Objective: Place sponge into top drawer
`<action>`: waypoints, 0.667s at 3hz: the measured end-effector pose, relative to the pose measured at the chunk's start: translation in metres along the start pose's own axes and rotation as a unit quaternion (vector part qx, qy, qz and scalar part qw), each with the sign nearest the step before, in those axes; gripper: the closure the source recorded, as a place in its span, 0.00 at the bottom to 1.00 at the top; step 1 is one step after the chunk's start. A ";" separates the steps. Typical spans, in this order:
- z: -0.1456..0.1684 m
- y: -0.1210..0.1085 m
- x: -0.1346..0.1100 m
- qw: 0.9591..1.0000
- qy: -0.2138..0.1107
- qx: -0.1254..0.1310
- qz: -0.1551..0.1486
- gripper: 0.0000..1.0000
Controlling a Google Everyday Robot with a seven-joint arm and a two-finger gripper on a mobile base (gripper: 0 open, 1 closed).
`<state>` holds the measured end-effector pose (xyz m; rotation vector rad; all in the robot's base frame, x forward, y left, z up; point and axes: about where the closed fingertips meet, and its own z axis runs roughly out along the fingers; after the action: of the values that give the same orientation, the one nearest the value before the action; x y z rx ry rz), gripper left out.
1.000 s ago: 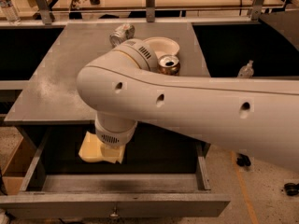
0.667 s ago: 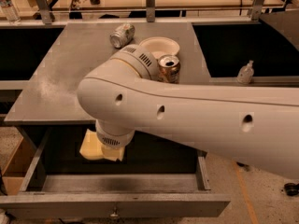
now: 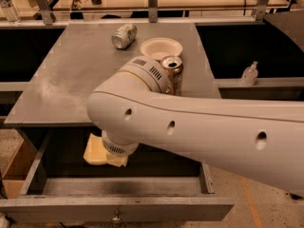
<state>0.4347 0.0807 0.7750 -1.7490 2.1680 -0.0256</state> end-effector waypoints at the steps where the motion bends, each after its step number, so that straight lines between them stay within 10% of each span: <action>1: 0.005 0.005 0.007 1.000 0.002 -0.006 0.007 1.00; 2: 0.005 0.006 0.007 1.000 0.003 -0.006 0.006 0.83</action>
Offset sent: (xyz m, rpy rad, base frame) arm -0.0043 -0.0039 -0.0069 0.0013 0.0131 -0.0103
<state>0.4295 0.0765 0.7670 -1.7431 2.1870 -0.0148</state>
